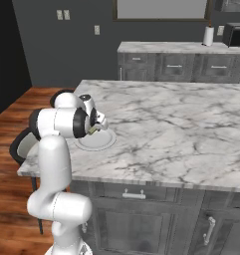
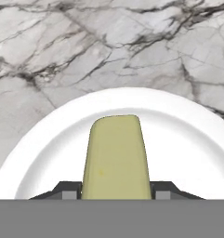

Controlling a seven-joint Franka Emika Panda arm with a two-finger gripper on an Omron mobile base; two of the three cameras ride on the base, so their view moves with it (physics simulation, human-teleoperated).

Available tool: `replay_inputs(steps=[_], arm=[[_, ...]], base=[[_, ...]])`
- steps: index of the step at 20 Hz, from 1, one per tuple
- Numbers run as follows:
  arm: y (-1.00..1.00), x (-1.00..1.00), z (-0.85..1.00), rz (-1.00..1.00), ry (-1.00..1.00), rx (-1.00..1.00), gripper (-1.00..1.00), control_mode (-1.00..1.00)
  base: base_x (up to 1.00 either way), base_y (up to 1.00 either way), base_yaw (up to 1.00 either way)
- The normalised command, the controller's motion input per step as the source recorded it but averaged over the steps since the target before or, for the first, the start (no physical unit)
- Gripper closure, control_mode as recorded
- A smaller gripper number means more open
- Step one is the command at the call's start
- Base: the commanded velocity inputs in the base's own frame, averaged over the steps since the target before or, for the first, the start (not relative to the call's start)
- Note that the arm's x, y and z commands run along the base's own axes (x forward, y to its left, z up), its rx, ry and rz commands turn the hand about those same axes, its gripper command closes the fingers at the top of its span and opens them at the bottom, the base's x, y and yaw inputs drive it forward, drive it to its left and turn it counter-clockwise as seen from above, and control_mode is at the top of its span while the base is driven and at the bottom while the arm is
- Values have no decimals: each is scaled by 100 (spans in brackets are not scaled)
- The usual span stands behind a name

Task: Retrieve the butter from the fridge and place it on a plate on the dining table. Then retrieve the butter knife by the fridge and place it near the plate.

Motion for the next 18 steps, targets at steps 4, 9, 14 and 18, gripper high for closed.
replay_inputs(steps=[4, 9, 14, 18], arm=[[-2, 0, -15, 0, -1, 0, 100, -100], [0, 0, -8, 0, 0, 0, 100, -100], [0, 1, -19, 0, 0, 0, 100, -100], [0, 1, -19, 0, 0, 0, 100, -100]], base=[[0, 0, 0], [0, 0, 0], [0, 0, 0], [0, 0, 0]])
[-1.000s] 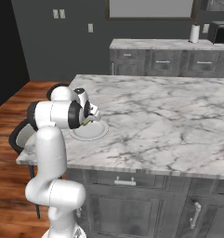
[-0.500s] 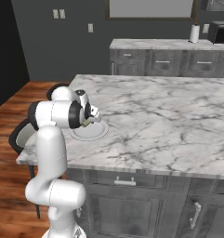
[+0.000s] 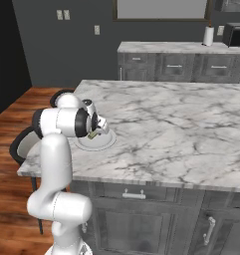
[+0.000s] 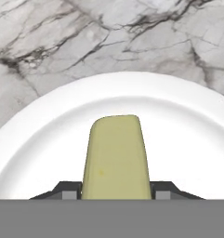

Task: Retrieve the butter from the fridge and place it on a plate on the dining table. Then retrieve the butter knife by the fridge and place it near the plate.

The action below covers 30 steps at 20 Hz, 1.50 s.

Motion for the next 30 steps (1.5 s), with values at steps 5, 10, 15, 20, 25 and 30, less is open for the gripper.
replay_inputs(steps=[5, 10, 15, 20, 25, 30], arm=[[0, 0, -18, 0, 0, 0, 100, -100], [0, 0, -13, 0, 0, 0, 100, -100], [0, 0, -1, 0, 0, 0, -100, -100], [0, 0, 0, 0, 0, 0, -100, -100], [0, 0, 0, 0, 0, 0, -100, -100], [-1, 0, 28, 0, 0, 2, -100, -100]], base=[[0, 0, 0], [0, 0, 0], [0, 0, 0], [0, 0, 0], [0, 0, 0], [0, 0, 0]])
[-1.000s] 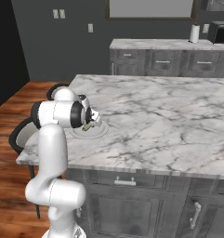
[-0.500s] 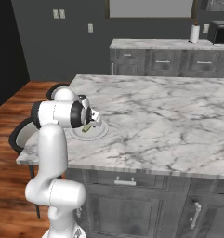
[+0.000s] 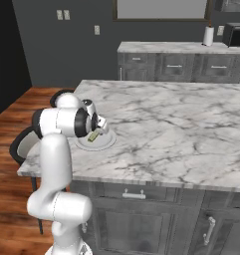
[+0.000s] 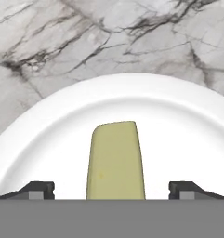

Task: Retrieve the butter from the fridge and place it on a plate on the dining table. Then retrieve the butter knife by the fridge and place it near the plate.

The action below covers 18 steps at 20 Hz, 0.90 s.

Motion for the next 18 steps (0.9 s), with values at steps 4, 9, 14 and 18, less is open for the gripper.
replay_inputs(steps=[4, 9, 14, 18], arm=[[-3, 0, 67, 0, 3, 12, -100, -100], [-13, -32, 100, 8, 9, 16, -100, -100], [-9, -90, 100, 6, -2, -32, -100, -100], [-39, -100, 100, 5, 0, -20, -100, -100]], base=[[0, 0, 0], [0, 0, 0], [0, 0, 0], [0, 0, 0]])
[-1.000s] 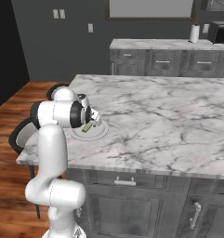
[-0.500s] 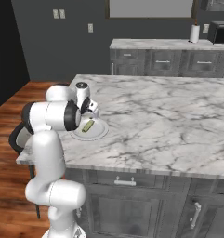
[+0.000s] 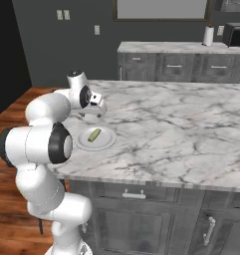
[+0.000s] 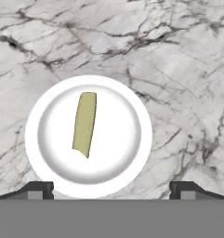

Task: Retrieve the butter from the fridge and place it on a plate on the dining table. Then retrieve the butter knife by the fridge and place it near the plate.

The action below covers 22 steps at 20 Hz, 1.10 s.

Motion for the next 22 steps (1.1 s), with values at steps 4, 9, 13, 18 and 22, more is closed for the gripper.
replay_inputs(steps=[4, 9, 13, 18, 22], arm=[[-40, -76, 100, 2, 21, -5, -100, -100], [-23, -36, 60, 0, 21, 2, -100, -100], [1, -87, 43, 0, 0, 2, -100, -100], [0, -100, 19, 0, -9, 7, -100, -100], [3, -100, -51, 7, -7, 3, -100, -100]], base=[[0, 0, 0], [0, 0, 0], [0, 0, 0], [0, 0, 0], [0, 0, 0]])
